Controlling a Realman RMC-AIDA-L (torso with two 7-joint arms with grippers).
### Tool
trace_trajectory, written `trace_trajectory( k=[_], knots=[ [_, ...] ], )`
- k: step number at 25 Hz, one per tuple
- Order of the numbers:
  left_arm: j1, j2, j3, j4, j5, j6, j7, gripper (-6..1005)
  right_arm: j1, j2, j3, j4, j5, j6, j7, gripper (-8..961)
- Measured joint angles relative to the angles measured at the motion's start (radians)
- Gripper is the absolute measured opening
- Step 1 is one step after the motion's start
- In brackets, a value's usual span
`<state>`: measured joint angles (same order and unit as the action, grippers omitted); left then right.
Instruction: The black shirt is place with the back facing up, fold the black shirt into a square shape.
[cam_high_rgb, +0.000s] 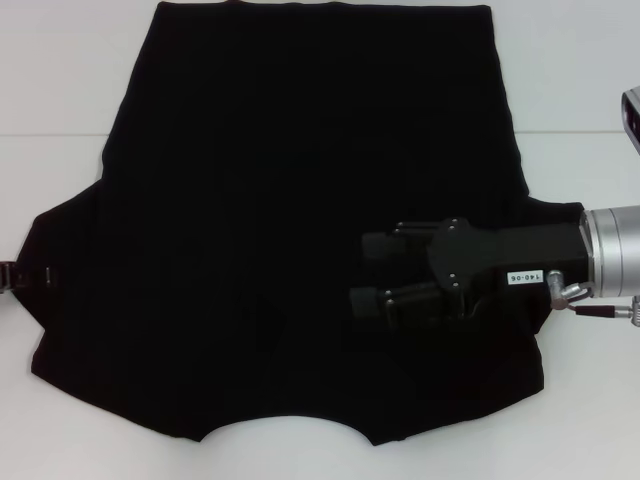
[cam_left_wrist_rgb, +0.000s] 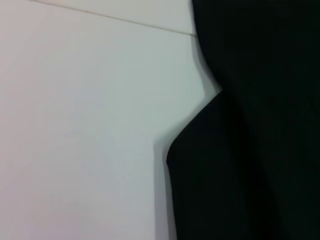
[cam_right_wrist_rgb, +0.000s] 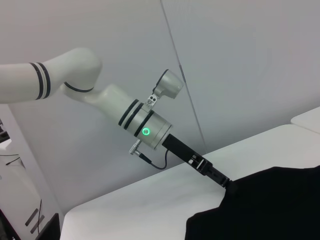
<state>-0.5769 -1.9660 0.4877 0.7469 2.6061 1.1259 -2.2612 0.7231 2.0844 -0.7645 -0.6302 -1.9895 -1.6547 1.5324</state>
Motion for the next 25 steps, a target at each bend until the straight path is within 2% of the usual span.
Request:
trace_trajectory(
  k=[8, 13, 25],
  knots=[
    [-0.004, -0.004, 0.028, -0.001, 0.001, -0.002, 0.000, 882, -0.005, 0.000, 0.001, -0.001, 0.000, 0.007, 0.000, 914],
    [-0.007, -0.006, 0.060, -0.001, 0.002, -0.001, -0.001, 695, -0.006, 0.000, 0.004, -0.002, 0.001, 0.007, 0.000, 914],
    [-0.009, -0.007, 0.058, -0.001, 0.002, -0.016, -0.012, 423, -0.008, 0.000, 0.013, -0.002, 0.002, 0.003, 0.000, 914]
  ],
)
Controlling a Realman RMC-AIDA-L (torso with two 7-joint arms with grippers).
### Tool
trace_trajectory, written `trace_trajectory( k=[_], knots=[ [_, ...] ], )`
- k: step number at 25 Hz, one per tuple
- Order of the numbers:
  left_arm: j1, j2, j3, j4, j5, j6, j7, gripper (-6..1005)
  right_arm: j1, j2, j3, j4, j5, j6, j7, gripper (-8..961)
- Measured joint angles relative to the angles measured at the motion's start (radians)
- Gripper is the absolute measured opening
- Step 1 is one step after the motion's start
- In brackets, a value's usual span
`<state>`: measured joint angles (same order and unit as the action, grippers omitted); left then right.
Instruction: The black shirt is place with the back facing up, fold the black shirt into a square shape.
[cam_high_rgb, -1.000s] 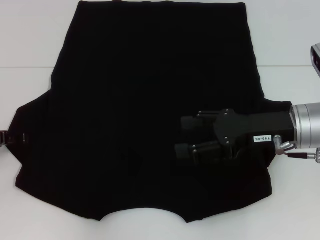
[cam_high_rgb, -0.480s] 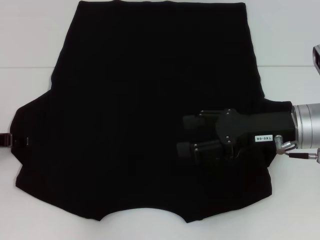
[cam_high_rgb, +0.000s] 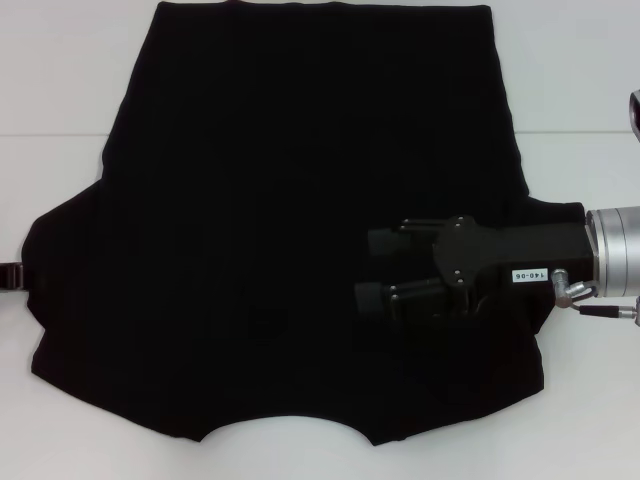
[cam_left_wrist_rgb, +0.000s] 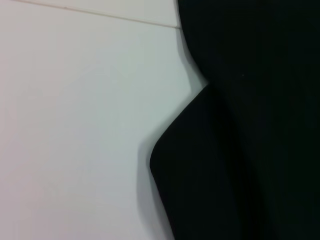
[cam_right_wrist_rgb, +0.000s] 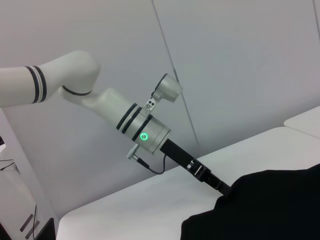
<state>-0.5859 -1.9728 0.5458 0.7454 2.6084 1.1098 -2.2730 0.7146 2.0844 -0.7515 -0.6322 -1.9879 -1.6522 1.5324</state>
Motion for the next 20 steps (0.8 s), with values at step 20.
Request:
trace_trajectory(
  k=[20],
  knots=[
    [0.010, 0.008, -0.006, 0.028, 0.003, -0.014, -0.003, 2, -0.003, 0.000, 0.004, 0.004, 0.007, -0.002, 0.000, 914]
  ],
)
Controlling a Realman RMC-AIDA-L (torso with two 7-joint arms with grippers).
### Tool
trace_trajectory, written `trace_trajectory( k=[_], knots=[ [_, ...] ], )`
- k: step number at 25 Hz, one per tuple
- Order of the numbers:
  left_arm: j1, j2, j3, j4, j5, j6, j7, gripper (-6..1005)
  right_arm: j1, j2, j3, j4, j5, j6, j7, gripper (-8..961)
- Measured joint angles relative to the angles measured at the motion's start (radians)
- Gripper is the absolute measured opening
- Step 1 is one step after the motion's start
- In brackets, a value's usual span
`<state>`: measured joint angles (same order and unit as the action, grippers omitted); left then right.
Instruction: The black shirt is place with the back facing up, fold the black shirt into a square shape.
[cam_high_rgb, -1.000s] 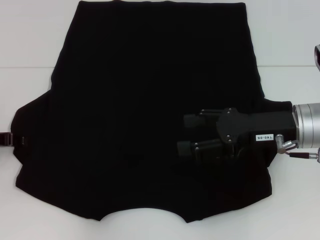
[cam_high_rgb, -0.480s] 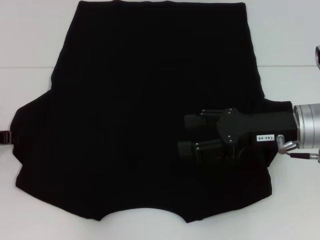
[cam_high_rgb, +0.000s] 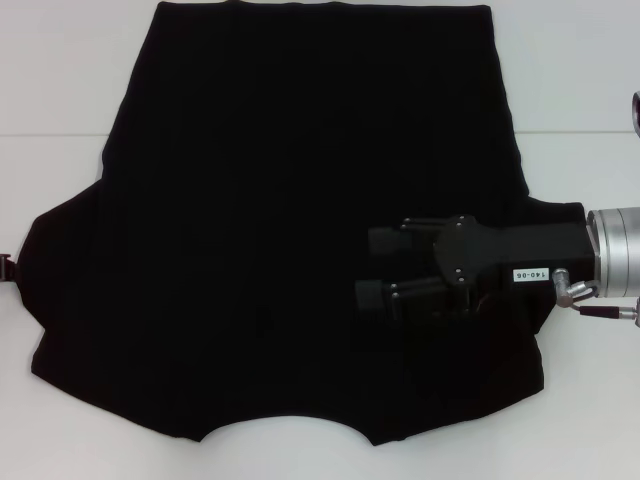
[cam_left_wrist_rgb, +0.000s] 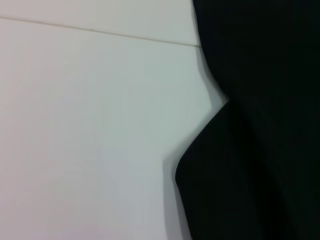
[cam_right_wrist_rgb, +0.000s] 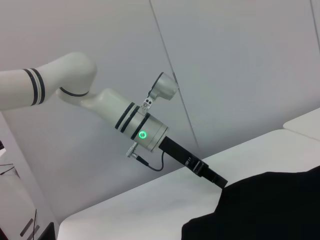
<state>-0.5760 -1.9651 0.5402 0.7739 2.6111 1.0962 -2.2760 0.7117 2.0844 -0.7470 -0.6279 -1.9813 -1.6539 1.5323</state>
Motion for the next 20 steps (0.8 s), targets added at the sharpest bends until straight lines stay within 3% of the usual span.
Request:
trace_trajectory(
  k=[20],
  knots=[
    [-0.003, 0.003, 0.009, -0.001, 0.009, 0.008, -0.029, 36, 0.000, 0.000, 0.000, -0.005, 0.004, 0.001, -0.001, 915]
  ],
)
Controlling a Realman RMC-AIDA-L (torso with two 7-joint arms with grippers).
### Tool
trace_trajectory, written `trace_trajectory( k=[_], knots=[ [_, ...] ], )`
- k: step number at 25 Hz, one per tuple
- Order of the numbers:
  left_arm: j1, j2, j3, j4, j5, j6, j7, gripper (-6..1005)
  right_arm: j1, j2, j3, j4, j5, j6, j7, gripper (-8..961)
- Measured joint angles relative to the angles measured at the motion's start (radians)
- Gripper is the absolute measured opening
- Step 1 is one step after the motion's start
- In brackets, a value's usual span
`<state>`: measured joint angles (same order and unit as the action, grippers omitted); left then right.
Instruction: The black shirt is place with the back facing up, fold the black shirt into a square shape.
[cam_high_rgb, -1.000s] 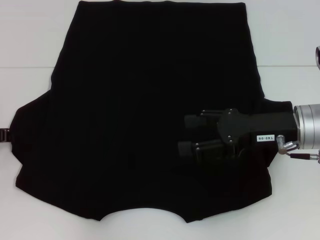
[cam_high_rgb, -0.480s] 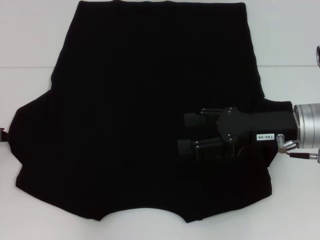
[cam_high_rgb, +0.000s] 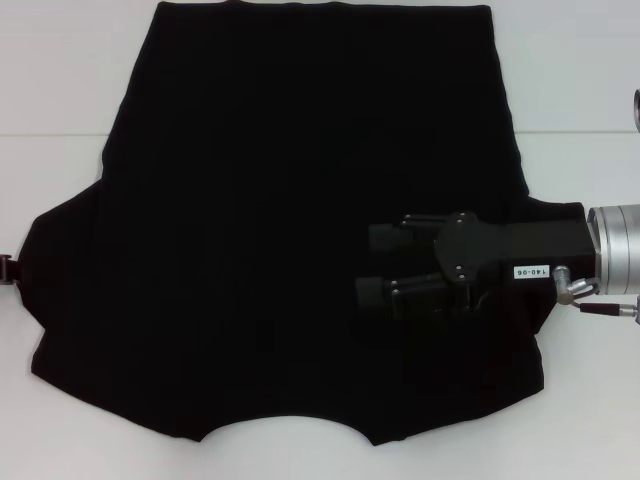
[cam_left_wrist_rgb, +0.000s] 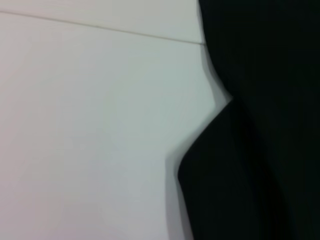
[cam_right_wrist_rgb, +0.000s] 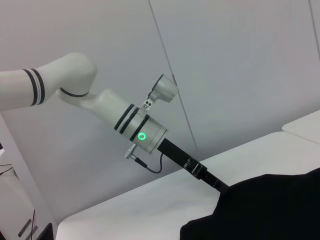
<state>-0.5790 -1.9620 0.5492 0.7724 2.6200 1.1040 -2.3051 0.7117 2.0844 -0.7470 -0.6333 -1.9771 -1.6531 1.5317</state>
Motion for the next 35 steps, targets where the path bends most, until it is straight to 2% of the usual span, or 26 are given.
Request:
trace_trajectory(
  k=[3, 11, 14, 19, 30, 35],
  knots=[
    [-0.002, -0.004, 0.002, -0.014, 0.000, -0.008, 0.002, 230, 0.000, 0.000, 0.000, 0.000, 0.000, 0.000, -0.001, 915],
    [-0.007, -0.008, 0.002, -0.024, 0.000, -0.025, 0.004, 395, -0.001, 0.000, 0.010, 0.000, 0.000, 0.000, -0.001, 915],
    [-0.007, -0.016, 0.002, -0.020, 0.000, -0.033, 0.021, 457, -0.001, 0.000, 0.016, 0.000, 0.000, -0.001, -0.001, 915],
    [-0.008, -0.021, 0.005, -0.016, 0.000, -0.041, 0.027, 515, -0.002, 0.000, 0.020, 0.000, 0.000, -0.003, 0.000, 915],
    [-0.010, -0.019, 0.015, -0.015, 0.000, -0.051, 0.020, 41, -0.002, 0.000, 0.022, 0.000, 0.000, -0.004, 0.000, 914],
    [-0.008, -0.013, 0.012, -0.010, 0.000, -0.058, 0.018, 1, -0.002, 0.000, 0.024, 0.000, 0.007, -0.004, 0.000, 914]
  ],
)
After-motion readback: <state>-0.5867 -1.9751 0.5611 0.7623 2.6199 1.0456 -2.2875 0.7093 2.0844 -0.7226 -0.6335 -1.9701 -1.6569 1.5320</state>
